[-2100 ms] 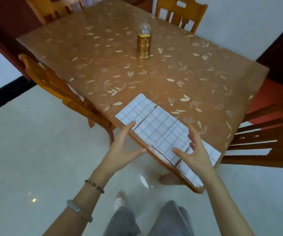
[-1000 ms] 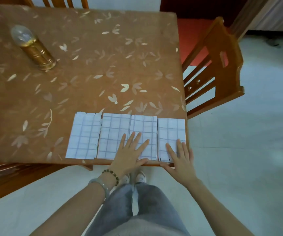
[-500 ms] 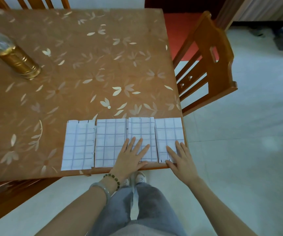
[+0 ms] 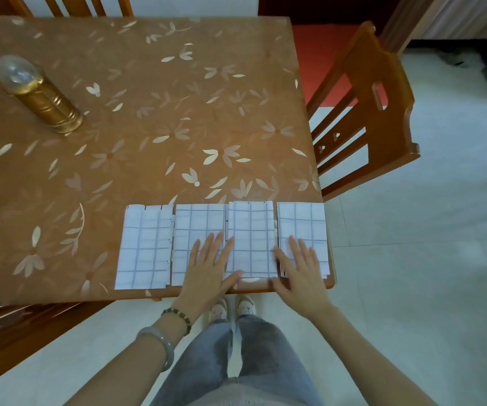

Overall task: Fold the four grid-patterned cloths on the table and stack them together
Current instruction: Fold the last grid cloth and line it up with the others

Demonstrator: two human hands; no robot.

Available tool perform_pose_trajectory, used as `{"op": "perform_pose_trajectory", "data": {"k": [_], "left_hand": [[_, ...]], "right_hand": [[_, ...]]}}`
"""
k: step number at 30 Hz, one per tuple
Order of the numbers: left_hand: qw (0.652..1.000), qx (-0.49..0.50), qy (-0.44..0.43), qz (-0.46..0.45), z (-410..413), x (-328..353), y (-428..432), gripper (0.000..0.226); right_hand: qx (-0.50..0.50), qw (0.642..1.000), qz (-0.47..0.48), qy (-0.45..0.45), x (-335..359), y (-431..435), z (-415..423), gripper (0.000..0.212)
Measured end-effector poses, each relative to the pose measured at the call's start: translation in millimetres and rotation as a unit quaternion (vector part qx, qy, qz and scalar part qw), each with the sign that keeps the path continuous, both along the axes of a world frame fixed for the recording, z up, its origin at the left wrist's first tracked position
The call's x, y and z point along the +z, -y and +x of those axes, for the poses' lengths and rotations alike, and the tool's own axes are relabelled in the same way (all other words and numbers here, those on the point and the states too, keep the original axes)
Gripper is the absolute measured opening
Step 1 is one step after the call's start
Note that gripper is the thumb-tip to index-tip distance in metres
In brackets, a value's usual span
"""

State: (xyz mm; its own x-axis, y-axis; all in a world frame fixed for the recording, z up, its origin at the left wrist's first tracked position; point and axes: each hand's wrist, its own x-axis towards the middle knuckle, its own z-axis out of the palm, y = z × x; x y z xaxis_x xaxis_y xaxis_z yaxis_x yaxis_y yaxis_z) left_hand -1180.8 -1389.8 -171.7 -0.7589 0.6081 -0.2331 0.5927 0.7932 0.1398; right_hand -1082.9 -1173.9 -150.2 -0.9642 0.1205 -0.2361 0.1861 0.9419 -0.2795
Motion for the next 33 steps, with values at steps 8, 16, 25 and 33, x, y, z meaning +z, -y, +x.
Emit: {"op": "perform_pose_trajectory", "data": {"k": [8,16,25,33], "left_hand": [[0.998,-0.001,0.035,-0.045,-1.1,-12.7,48.8,0.082],[0.998,-0.002,0.038,-0.048,-5.5,-15.4,50.0,0.081],[0.997,-0.010,0.046,-0.055,-8.3,-16.4,44.8,0.080],[0.999,-0.007,0.025,-0.031,-9.0,-14.5,47.9,0.082]], "right_hand": [[0.085,0.988,0.053,0.117,-11.8,48.7,-22.2,0.064],[0.113,0.982,0.063,0.134,-20.4,44.2,-18.9,0.060],[0.104,0.983,0.062,0.140,-13.9,44.4,-22.1,0.062],[0.109,0.987,0.042,0.106,-10.0,45.1,-22.2,0.059]]}}
